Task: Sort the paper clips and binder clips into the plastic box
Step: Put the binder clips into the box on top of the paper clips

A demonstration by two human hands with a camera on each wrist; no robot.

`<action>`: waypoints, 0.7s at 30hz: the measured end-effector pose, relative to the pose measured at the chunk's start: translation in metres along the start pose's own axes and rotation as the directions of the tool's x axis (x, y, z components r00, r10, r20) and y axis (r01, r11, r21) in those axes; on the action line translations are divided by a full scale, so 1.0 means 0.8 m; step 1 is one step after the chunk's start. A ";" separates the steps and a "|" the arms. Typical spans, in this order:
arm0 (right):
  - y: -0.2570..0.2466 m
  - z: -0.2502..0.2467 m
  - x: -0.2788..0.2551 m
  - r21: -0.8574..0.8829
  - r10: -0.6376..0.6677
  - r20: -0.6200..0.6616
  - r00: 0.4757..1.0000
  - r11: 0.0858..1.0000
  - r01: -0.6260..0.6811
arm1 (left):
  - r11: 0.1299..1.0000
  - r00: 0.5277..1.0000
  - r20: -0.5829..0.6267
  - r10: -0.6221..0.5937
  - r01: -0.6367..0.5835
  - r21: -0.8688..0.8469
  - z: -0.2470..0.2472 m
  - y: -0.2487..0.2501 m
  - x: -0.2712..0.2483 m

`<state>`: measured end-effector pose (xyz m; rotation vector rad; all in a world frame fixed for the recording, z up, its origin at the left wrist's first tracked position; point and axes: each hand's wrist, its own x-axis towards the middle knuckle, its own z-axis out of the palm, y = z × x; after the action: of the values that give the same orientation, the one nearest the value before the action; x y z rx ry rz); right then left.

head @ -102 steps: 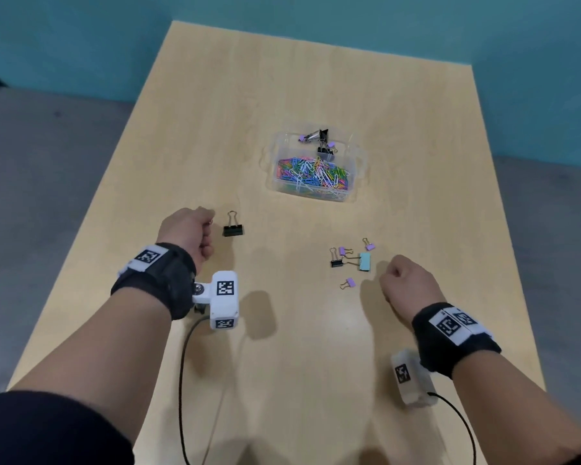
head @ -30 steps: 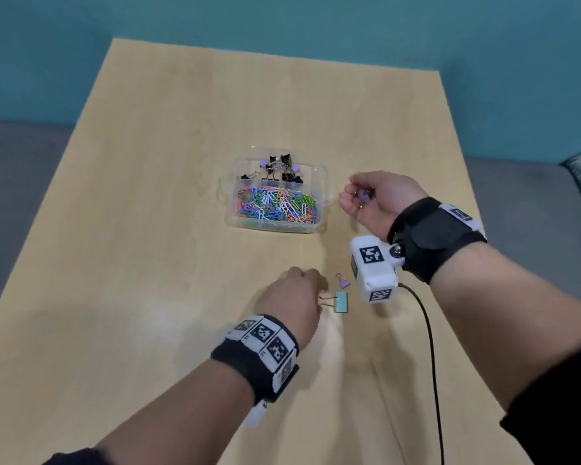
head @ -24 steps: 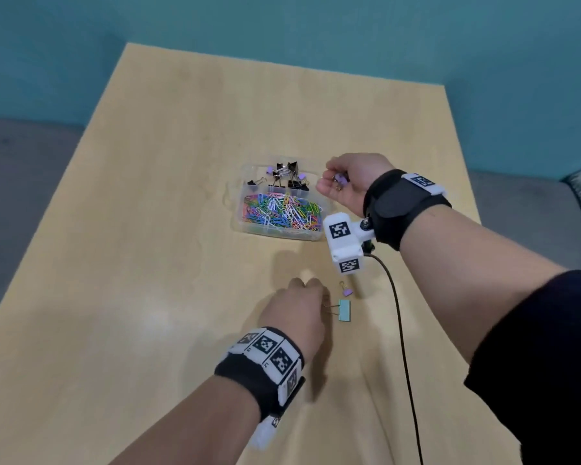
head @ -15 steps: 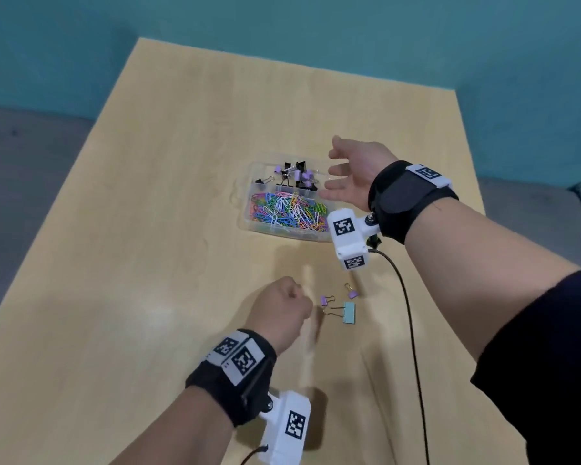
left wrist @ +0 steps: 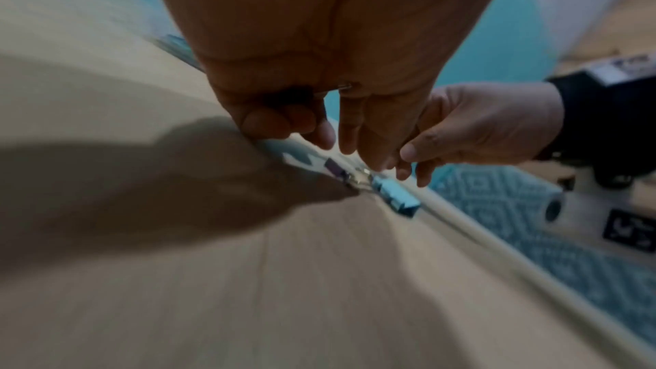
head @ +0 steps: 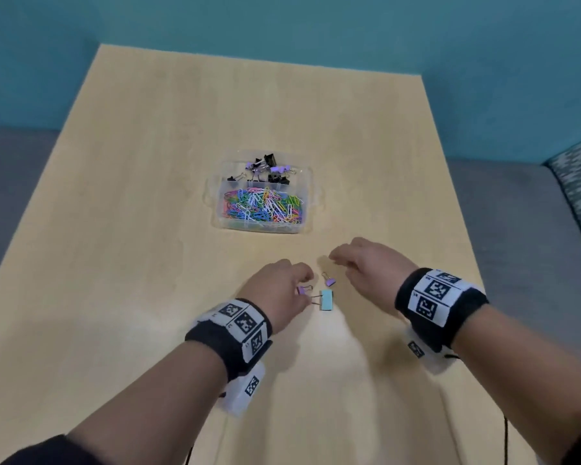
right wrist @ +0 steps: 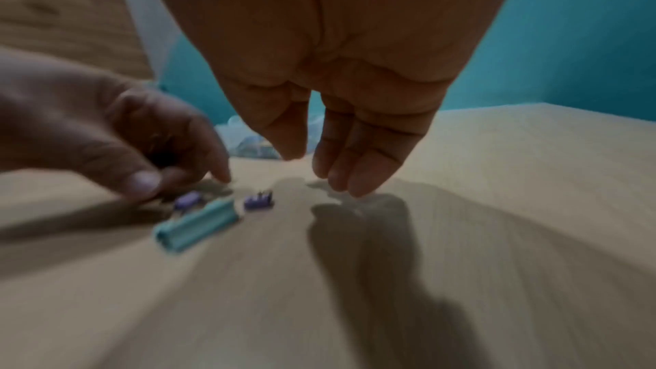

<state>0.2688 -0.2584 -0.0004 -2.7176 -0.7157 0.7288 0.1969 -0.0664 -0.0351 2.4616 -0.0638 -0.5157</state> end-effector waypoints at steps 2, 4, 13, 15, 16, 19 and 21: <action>0.001 0.015 -0.007 -0.106 -0.076 0.042 0.996 0.991 0.080 | 0.990 0.999 0.013 0.051 -0.052 0.128 0.001 0.004 0.003; -0.001 0.026 -0.007 -0.194 -0.141 0.047 0.989 0.970 0.147 | 0.983 0.996 0.024 0.080 -0.083 0.164 0.001 0.005 0.004; -0.009 0.038 0.000 -0.297 -0.100 0.061 0.993 0.948 0.114 | 0.985 1.000 -0.013 0.007 -0.004 0.172 0.003 0.003 -0.002; -0.012 0.033 -0.003 -0.274 -0.044 0.072 0.996 0.960 0.063 | 0.996 0.993 -0.079 -0.085 0.087 0.027 0.004 -0.002 -0.006; -0.012 0.031 -0.005 -0.267 -0.022 0.075 0.997 0.963 0.041 | 0.978 0.979 -0.105 -0.173 0.159 -0.132 0.003 -0.004 -0.007; -0.010 0.028 -0.010 -0.273 0.034 0.063 0.997 0.962 -0.016 | 0.534 0.904 -0.011 -0.428 0.243 -0.810 -0.003 -0.004 -0.013; -0.008 0.028 -0.015 -0.296 0.060 0.054 0.997 0.954 -0.042 | 0.062 0.886 0.159 -0.436 0.206 -0.976 -0.012 -0.001 -0.021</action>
<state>0.2453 -0.2570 -0.0121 -3.0035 -0.8311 0.7770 0.1848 -0.0577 -0.0228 1.0718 0.7399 -0.3073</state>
